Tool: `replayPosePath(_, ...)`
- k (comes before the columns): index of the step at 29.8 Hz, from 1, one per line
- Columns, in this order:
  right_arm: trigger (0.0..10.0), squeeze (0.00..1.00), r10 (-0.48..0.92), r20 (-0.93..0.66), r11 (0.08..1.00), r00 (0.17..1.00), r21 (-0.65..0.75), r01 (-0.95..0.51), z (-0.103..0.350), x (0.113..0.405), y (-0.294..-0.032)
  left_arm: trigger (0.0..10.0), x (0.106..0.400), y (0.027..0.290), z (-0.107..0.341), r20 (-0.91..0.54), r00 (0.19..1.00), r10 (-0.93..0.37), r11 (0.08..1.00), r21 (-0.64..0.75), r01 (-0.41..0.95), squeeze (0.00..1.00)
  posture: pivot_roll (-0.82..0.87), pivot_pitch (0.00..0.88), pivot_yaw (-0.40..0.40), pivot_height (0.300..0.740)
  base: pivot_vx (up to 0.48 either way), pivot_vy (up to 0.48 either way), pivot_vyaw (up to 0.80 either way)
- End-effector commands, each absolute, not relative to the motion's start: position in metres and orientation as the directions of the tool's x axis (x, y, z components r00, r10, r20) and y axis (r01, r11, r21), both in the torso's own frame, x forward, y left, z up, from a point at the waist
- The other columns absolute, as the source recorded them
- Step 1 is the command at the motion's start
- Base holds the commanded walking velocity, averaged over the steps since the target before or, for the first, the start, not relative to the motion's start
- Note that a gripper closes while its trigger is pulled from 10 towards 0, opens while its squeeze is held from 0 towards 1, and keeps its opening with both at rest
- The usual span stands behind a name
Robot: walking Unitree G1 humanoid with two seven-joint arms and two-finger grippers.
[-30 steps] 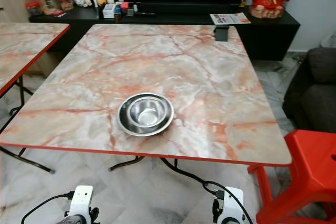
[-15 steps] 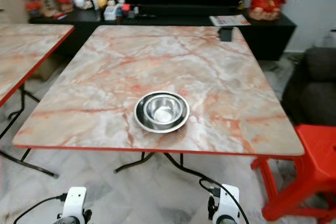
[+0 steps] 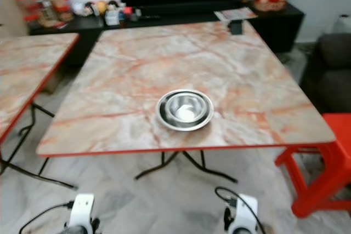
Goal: Setting the table
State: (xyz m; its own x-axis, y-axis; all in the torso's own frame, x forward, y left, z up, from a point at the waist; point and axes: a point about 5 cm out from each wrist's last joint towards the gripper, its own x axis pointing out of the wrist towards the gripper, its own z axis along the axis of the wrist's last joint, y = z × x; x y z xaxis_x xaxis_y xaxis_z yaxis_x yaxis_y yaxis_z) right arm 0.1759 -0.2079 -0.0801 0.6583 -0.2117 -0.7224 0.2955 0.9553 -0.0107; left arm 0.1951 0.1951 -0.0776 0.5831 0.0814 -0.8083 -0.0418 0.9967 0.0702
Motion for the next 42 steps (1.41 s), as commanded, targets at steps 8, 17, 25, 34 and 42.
replayPosePath(8,10.0,0.00,-0.182,-0.722,0.960,0.668,0.017,0.280,-0.0799,0.1802,-0.1968,10.0,0.1939,0.2042,-0.0769,-0.811,0.574,0.109,0.994,0.101,-0.046,0.00,-0.08,0.000,0.040,0.740,0.000,0.350,0.00)
replayPosePath(17,10.0,0.00,-0.175,-0.724,0.962,0.667,0.019,0.273,-0.0803,0.1799,-0.1958,10.0,0.1920,0.2068,-0.0774,-0.812,0.572,0.119,0.993,0.100,-0.065,0.00,-0.07,0.000,0.037,0.740,0.000,0.352,0.00)
replayPosePath(25,10.0,0.00,-0.168,-0.721,0.964,0.672,0.023,0.265,-0.0795,0.1824,-0.1929,10.0,0.1921,0.2095,-0.0768,-0.811,0.572,0.123,0.992,0.106,-0.064,0.00,-0.07,0.000,0.046,0.740,0.000,0.349,0.00)
replayPosePath(34,10.0,0.00,-0.162,-0.724,0.964,0.671,0.028,0.263,-0.0805,0.1813,-0.1899,10.0,0.1951,0.2111,-0.0750,-0.807,0.578,0.122,0.992,0.112,-0.054,0.00,-0.07,0.000,0.055,0.740,0.000,0.351,0.00)
replayPosePath(42,10.0,0.00,-0.166,-0.727,0.964,0.666,0.023,0.266,-0.0810,0.1801,-0.1901,10.0,0.1970,0.2108,-0.0740,-0.804,0.583,0.118,0.993,0.110,-0.049,0.00,-0.07,0.000,0.055,0.740,0.000,0.351,0.00)
